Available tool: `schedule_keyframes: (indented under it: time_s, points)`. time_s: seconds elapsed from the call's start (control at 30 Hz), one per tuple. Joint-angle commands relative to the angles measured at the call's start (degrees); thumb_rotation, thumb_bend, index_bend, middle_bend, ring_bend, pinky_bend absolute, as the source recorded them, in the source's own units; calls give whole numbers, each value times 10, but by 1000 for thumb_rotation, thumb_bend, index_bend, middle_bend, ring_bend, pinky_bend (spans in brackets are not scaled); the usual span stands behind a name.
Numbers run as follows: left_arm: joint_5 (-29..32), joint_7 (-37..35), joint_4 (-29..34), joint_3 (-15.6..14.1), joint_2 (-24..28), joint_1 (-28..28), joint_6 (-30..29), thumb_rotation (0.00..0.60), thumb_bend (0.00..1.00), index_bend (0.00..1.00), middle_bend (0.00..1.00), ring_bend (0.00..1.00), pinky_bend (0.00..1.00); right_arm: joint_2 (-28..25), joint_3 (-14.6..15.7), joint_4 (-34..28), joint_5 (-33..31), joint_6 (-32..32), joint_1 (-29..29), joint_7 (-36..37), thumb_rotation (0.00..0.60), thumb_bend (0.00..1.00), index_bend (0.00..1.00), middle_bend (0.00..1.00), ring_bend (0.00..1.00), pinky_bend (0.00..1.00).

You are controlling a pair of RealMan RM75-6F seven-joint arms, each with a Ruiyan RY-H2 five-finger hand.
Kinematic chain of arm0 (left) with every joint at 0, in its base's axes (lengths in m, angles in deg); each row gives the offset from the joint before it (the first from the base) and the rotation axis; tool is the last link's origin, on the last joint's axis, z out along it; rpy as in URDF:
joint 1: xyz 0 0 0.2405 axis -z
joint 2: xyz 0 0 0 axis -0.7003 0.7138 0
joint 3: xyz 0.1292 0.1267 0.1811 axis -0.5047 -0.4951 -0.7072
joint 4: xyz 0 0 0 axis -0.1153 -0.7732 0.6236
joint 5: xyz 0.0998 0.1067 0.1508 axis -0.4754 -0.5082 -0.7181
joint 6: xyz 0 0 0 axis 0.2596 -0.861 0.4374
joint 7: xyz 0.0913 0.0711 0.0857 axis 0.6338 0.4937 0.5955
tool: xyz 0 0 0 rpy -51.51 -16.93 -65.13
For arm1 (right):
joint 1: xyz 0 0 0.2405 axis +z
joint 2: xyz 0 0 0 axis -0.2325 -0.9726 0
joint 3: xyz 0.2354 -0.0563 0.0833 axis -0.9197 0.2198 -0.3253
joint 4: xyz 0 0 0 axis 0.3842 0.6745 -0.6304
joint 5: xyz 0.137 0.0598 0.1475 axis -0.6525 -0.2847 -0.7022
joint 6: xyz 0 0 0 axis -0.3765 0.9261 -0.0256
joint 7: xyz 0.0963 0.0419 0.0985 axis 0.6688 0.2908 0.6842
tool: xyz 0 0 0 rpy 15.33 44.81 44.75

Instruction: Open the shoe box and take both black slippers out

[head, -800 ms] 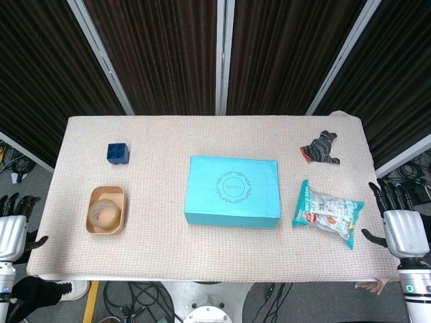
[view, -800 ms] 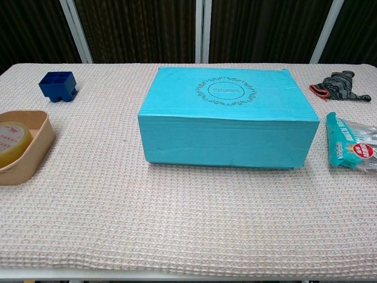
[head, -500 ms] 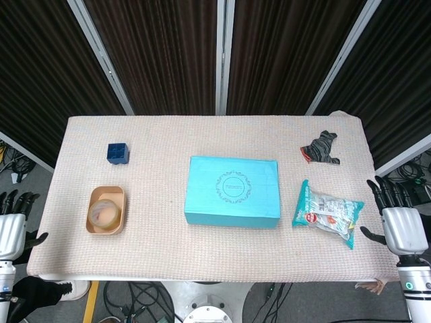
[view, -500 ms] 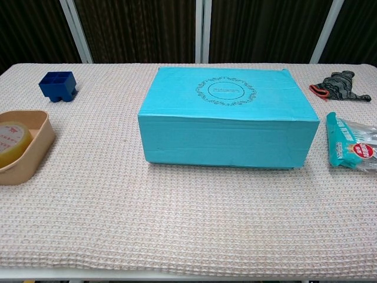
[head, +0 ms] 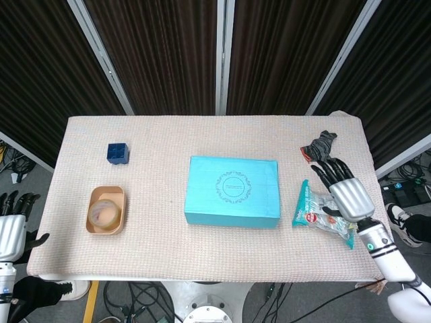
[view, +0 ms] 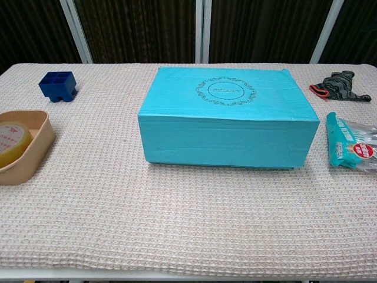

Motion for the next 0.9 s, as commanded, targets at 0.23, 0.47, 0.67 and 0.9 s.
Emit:
schedule_keyframes:
  time_s: [0.23, 0.47, 0.67, 0.9]
  points:
    - [6, -14, 8, -3, 8, -8, 1, 600, 0, 172, 155, 54, 45, 162, 1, 231, 37, -63, 107, 72, 600, 0, 0, 47, 0, 0]
    - [3, -35, 13, -9, 17, -7, 16, 600, 0, 172, 155, 54, 47, 252, 20, 364, 64, -34, 146, 132, 600, 0, 0, 48, 0, 0]
    - [-4, -49, 15, -13, 20, -5, 24, 600, 0, 172, 155, 54, 48, 292, 50, 427, 98, 12, 163, 179, 600, 0, 0, 47, 0, 0]
    - [-9, -55, 14, -11, 21, -2, 23, 600, 0, 173, 155, 54, 49, 304, 87, 450, 132, 93, 163, 251, 600, 1, 0, 78, 0, 0]
